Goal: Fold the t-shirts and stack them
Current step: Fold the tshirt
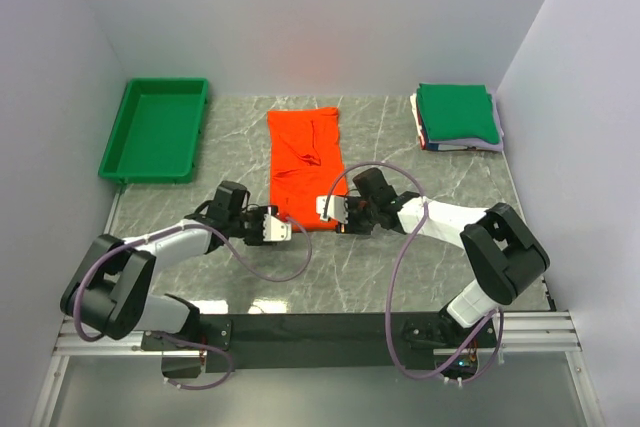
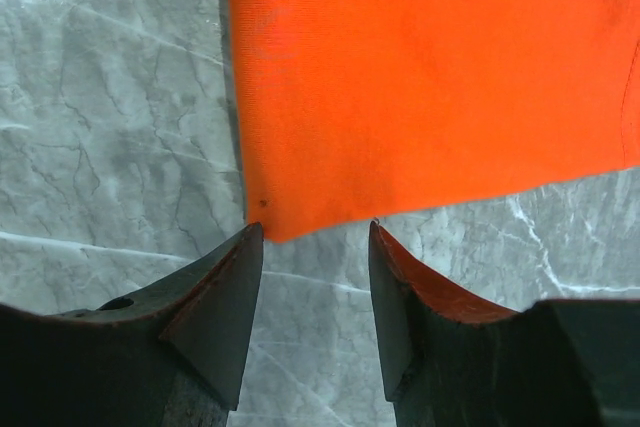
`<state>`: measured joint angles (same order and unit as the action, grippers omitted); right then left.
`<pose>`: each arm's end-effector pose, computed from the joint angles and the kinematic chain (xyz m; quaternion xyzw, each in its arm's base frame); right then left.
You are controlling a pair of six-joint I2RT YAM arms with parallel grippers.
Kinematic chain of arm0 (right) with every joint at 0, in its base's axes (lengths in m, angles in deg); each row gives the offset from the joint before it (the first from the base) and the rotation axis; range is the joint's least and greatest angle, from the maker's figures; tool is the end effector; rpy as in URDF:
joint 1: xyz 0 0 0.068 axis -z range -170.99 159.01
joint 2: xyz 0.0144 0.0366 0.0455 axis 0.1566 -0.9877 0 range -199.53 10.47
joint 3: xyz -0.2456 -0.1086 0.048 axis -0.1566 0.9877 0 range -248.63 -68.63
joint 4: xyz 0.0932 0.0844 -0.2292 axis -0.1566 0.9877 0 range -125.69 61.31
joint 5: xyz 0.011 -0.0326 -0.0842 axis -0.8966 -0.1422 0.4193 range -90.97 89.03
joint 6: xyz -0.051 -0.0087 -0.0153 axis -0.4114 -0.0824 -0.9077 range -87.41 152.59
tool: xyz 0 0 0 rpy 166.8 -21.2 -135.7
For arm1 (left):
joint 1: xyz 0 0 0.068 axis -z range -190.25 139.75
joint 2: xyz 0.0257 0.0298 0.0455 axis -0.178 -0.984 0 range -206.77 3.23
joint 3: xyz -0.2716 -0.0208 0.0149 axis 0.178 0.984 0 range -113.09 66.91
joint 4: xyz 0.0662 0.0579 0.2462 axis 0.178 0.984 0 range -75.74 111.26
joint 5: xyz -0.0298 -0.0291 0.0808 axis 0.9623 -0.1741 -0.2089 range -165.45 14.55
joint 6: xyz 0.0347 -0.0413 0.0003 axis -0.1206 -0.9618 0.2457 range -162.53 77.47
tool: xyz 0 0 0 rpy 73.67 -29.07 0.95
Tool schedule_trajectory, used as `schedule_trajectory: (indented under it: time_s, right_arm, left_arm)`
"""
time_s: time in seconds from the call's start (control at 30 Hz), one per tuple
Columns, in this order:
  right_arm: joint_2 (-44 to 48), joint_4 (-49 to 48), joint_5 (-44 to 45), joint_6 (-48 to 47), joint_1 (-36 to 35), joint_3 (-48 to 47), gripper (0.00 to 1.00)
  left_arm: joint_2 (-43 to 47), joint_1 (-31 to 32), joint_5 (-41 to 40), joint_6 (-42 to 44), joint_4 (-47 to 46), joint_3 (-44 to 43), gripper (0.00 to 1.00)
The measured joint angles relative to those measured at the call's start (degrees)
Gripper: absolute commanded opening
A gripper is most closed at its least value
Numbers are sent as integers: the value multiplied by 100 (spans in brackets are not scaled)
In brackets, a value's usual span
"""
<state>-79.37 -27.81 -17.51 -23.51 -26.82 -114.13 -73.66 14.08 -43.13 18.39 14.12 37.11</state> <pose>0.2395 0.1853 0.1637 -0.7055 0.6173 0.0775 0.3393 0.2125 -0.1171 0.1560 0.6802 0.5883 -0.1352 0.4159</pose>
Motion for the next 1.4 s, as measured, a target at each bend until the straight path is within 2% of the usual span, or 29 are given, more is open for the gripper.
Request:
schedule_trajectory:
  time_s: [0.27, 0.3, 0.5, 0.6, 0.63, 0.7, 0.77, 1.03, 1.2, 1.4]
  right_arm:
    - [-57, 31, 2, -302, -131, 7, 54]
    - [-92, 33, 7, -323, -146, 7, 54]
    - [-199, 55, -2, -455, -170, -48, 53]
    - [-258, 118, 0, -511, -179, -114, 38]
    - [-295, 151, 4, -514, -181, -151, 18]
    - [-411, 240, 22, -503, -188, -267, 0]
    - [-485, 284, 63, -417, -188, -374, 0]
    - [-254, 835, -55, -146, -164, -487, 0]
    - [660, 1384, -216, 144, -251, -472, 0]
    - [1834, 2039, -380, 535, -785, -221, 0]
  left_arm:
    - [-328, 48, -203, 435, 11, -50, 44]
    - [-380, 57, -225, 468, 2, -85, 39]
    - [-717, 66, -374, 586, 13, -354, 23]
    - [-813, 66, -396, 584, 33, -431, 13]
    - [-822, 66, -398, 581, 39, -439, 11]
    - [-822, 66, -396, 575, 57, -442, 4]
    - [-813, 66, -374, 564, 90, -450, 1]
    - [-273, 79, -175, 343, 656, -533, 1]
    - [540, 197, 28, 177, 1244, -535, 1]
    - [1985, 514, 450, -74, 2216, -457, 1]
